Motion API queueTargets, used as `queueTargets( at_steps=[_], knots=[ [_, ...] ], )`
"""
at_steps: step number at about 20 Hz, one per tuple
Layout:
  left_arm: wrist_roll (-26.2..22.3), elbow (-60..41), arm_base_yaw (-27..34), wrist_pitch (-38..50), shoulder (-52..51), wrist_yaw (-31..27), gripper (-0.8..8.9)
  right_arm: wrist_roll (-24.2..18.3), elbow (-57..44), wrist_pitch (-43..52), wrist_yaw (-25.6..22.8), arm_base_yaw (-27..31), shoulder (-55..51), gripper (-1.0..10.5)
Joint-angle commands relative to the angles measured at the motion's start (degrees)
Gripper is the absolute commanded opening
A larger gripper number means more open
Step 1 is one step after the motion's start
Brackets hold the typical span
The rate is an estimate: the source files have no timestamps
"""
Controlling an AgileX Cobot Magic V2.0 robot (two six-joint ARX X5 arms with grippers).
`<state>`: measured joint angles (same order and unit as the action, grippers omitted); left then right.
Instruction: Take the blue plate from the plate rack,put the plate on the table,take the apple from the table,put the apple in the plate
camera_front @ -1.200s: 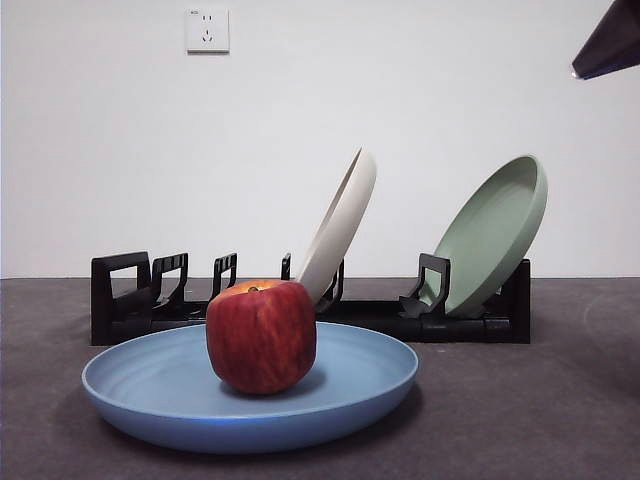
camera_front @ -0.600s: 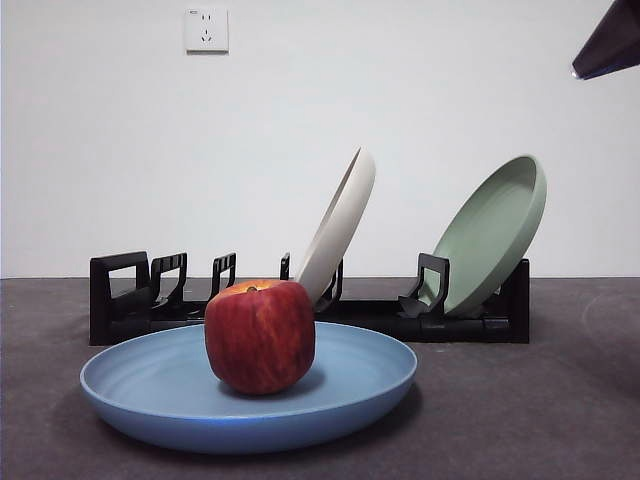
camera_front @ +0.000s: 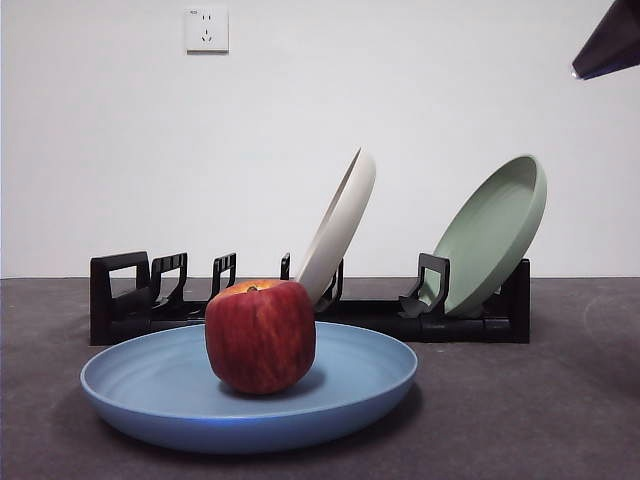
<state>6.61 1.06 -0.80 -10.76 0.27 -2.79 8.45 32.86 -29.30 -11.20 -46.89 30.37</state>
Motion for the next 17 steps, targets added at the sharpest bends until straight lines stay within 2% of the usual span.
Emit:
queueTargets(
  at_steps=[1, 3, 6, 7, 11, 13, 17],
  knots=[
    [-0.61, -0.79, 0.2, 0.11, -0.15, 0.15, -0.03, -5.64, -0.28, 0.07, -2.47, 0.26, -0.74, -0.1],
    [-0.61, -0.79, 0.2, 0.11, -0.15, 0.13, -0.03, -7.34, -0.37, 0.28, -4.28, 3.19, -1.66, 0.0],
    [-0.61, -0.79, 0.2, 0.11, -0.15, 0.13, -0.03, -7.52, -2.25, 1.99, -3.54, 13.77, -3.32, 0.0],
    [-0.61, -0.79, 0.2, 0.11, -0.15, 0.11, -0.03, -7.5, -3.89, 4.48, -1.6, 18.21, -4.46, 0.0],
    [-0.61, -0.79, 0.2, 0.11, -0.15, 0.11, -0.03, -7.54, -13.66, 19.06, 13.18, 34.69, -11.8, 0.0],
    [-0.61, -0.79, 0.2, 0.11, -0.15, 0.15, -0.03, -7.54, -18.16, 21.92, 15.76, 38.73, -16.02, 0.0],
    [-0.61, -0.79, 0.2, 0.11, -0.15, 0.09, -0.03, -7.91, -25.38, 21.99, 15.39, 41.27, -22.51, 0.0]
  ],
)
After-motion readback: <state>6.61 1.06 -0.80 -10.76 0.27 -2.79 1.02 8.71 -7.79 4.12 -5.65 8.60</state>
